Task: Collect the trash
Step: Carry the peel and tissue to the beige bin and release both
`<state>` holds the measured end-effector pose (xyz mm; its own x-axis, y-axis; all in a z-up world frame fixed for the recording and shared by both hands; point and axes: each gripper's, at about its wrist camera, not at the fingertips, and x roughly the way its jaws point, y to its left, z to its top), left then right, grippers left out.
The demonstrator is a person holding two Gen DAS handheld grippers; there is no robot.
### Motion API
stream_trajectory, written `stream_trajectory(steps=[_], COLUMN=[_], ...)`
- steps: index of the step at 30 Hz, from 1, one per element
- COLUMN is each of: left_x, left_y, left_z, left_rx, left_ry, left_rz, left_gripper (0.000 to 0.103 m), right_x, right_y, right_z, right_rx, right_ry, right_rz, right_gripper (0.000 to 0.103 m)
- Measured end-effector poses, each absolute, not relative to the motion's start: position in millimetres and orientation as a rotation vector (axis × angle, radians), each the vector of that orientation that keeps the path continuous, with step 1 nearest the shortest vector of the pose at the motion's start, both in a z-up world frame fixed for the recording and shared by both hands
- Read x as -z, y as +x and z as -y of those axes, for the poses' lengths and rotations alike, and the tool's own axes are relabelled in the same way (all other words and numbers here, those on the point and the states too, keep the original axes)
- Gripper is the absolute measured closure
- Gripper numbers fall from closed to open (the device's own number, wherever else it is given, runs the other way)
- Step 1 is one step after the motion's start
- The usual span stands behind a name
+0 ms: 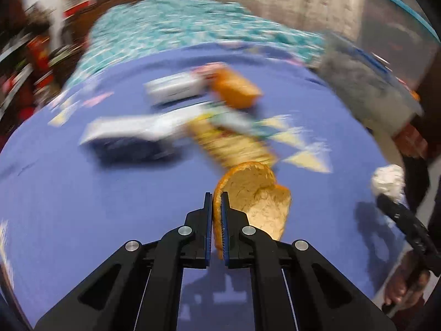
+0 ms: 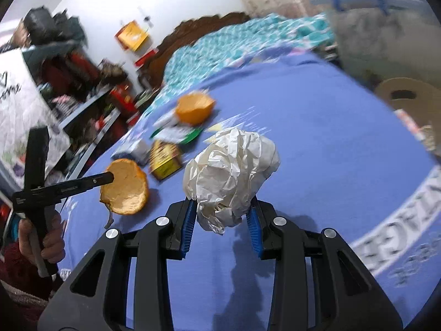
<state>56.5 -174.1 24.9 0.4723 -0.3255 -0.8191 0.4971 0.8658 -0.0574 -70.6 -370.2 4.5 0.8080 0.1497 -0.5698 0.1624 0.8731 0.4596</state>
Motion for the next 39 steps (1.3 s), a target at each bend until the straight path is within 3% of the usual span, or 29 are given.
stream_trajectory(steps=[15,18,19,20,21,29,39], left_x=[-29,-22,-17,-14,-12,-19,-37], left_y=[40,35,35,35,36,48,96], left_z=[499,544,556,562,564,487,281], left_rx=[0.978,1.009,1.006,0.983,0.953,0.914,0.717], left_ry=[0.401,0.440,0.469,0.494,0.499,0.406,0.385], left_rz=[-0.903,-0.852,-0.844,-0.839,-0.829,-0.811,-0.808], left_gripper=[0.098,0.094,0.083,0.072,0.058,0.059,0.059], right_x=[6,11,13,14,12,-4,-42], right_y=[-110,-103,-100,-102,-105,-131,-58], right_z=[561,588,596,601,604,597,515], right_rx=[0.409,0.465,0.486,0.508,0.525,0.567,0.280], right_ry=[0.557,0.553,0.561,0.571,0.574,0.589,0.515], right_rz=[-0.669,-0.704,-0.719,-0.711,-0.695,-0.605,-0.610], right_gripper=[0.066,0.052,0.035,0.032,0.032,0.032,0.035])
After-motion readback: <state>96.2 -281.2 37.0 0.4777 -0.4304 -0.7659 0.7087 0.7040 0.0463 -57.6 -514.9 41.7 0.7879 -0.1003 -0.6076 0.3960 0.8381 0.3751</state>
